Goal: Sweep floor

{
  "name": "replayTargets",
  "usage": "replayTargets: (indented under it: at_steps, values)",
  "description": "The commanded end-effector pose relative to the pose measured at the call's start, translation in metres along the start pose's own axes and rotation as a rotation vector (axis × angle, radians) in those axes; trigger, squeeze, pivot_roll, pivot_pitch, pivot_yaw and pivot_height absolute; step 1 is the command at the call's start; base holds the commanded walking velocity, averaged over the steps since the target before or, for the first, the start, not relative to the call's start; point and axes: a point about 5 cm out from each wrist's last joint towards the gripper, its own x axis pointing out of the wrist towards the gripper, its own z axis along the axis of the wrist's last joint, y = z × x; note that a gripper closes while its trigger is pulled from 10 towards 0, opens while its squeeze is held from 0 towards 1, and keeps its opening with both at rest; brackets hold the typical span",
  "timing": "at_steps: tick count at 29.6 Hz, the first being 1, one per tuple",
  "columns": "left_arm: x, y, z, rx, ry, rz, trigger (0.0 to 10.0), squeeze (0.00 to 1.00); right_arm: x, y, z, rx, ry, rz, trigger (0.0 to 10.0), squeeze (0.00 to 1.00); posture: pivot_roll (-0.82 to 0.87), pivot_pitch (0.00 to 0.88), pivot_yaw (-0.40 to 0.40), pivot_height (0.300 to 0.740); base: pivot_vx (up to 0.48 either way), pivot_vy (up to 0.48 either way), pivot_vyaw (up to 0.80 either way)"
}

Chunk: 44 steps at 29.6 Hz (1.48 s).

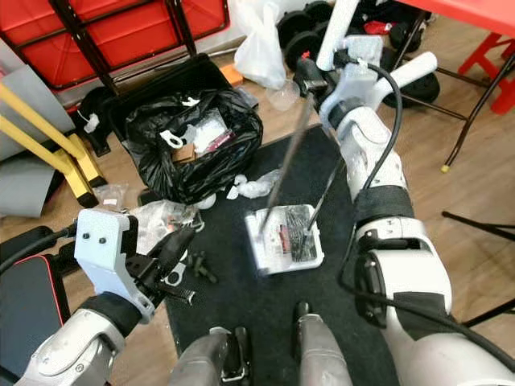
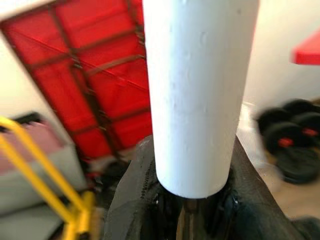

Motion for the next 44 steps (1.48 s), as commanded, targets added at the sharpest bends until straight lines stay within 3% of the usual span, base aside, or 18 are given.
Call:
replayTargets:
  at_steps: [1,4,5,8,10,16,19,21,24,25,26,27,29,32,33,35,38,44]
  values:
    - [-0.002,0.001,-0.004,0.003,0.019,0.003,10.0,0.00,0.001,0.004,0.009,0.042,-0.043,0.032,10.0,0.00,0.02,0.292,-0.021,0.740,0.000,0.000,0.00]
    - [-0.001,0.001,-0.004,0.005,0.016,0.002,10.0,0.00,0.001,0.007,0.011,0.059,-0.053,0.063,10.0,0.00,0.02,0.286,-0.021,0.740,0.000,0.000,0.00]
    - [0.002,0.003,-0.003,0.010,0.005,0.002,10.0,0.00,-0.002,0.016,0.013,0.018,-0.045,0.165,10.0,0.00,0.01,0.249,-0.023,0.740,0.000,0.000,0.69]
    - [0.004,0.004,-0.002,0.013,-0.003,0.001,10.0,0.00,-0.005,0.023,0.014,-0.011,-0.036,0.242,10.0,0.00,0.01,0.249,-0.023,0.740,0.000,0.000,0.69]
    - [0.009,0.009,-0.002,0.019,-0.016,0.006,10.0,0.00,-0.016,0.035,0.012,-0.032,0.017,0.416,10.0,0.00,-0.01,0.216,-0.027,0.740,0.000,0.000,0.76]
    - [0.014,0.021,-0.002,0.009,-0.040,0.049,10.0,0.00,-0.040,0.037,0.007,-0.113,0.095,0.550,10.0,0.00,-0.04,0.154,-0.028,0.740,0.000,0.000,0.77]
    - [0.015,0.024,-0.004,0.011,-0.036,0.062,10.0,0.00,-0.047,0.035,0.000,-0.124,0.126,0.550,10.0,0.00,-0.04,0.140,-0.030,0.740,0.000,0.000,0.77]
    - [0.011,0.025,-0.014,-0.002,-0.007,0.075,10.0,0.00,-0.068,0.035,-0.021,-0.107,0.192,0.527,10.0,0.00,-0.06,0.099,-0.035,0.740,0.000,0.000,0.77]
    - [0.011,0.025,-0.014,-0.002,-0.007,0.075,10.0,0.00,-0.068,0.035,-0.021,-0.107,0.192,0.527,10.0,0.00,-0.06,0.099,-0.035,0.740,0.000,0.000,0.77]
    - [0.008,0.025,-0.020,-0.002,0.012,0.084,10.0,0.00,-0.083,0.036,-0.033,-0.090,0.216,0.517,10.0,0.00,-0.06,0.081,-0.040,0.740,0.000,0.000,0.77]
    - [0.008,0.025,-0.020,-0.002,0.012,0.084,10.0,0.00,-0.083,0.036,-0.033,-0.090,0.216,0.517,10.0,0.00,-0.06,0.081,-0.040,0.740,0.000,0.000,0.77]
    - [0.007,0.024,-0.026,-0.013,0.026,0.099,10.0,0.00,-0.099,0.034,-0.042,-0.051,0.229,0.494,10.0,0.00,-0.07,0.052,-0.048,0.740,0.000,0.000,0.77]
    - [0.005,0.023,-0.032,-0.022,0.041,0.114,10.0,0.00,-0.112,0.031,-0.046,-0.018,0.239,0.471,10.0,0.00,-0.08,0.041,-0.045,0.740,0.000,0.000,0.76]
    - [0.005,0.023,-0.032,-0.022,0.041,0.114,10.0,0.00,-0.112,0.031,-0.046,-0.018,0.239,0.471,10.0,0.00,-0.08,0.041,-0.045,0.740,0.000,0.000,0.76]
    - [0.002,0.021,-0.039,-0.044,0.054,0.118,10.0,0.00,-0.124,0.031,-0.049,0.003,0.253,0.461,10.0,0.00,-0.10,0.011,-0.033,0.740,0.000,0.000,0.76]
    - [0.002,0.021,-0.039,-0.044,0.054,0.118,10.0,0.00,-0.124,0.031,-0.049,0.003,0.253,0.461,10.0,0.00,-0.10,0.011,-0.033,0.740,0.000,0.000,0.76]
    - [-0.003,0.017,-0.049,-0.061,0.078,0.108,10.0,0.00,-0.140,0.034,-0.058,0.037,0.291,0.428,10.0,0.00,-0.10,0.000,-0.016,0.740,0.000,0.000,0.75]
    - [0.007,0.020,-0.049,-0.060,0.052,0.108,10.0,0.00,-0.141,0.036,-0.066,0.028,0.322,0.403,10.0,0.00,-0.10,0.000,-0.019,0.740,0.000,0.000,0.76]
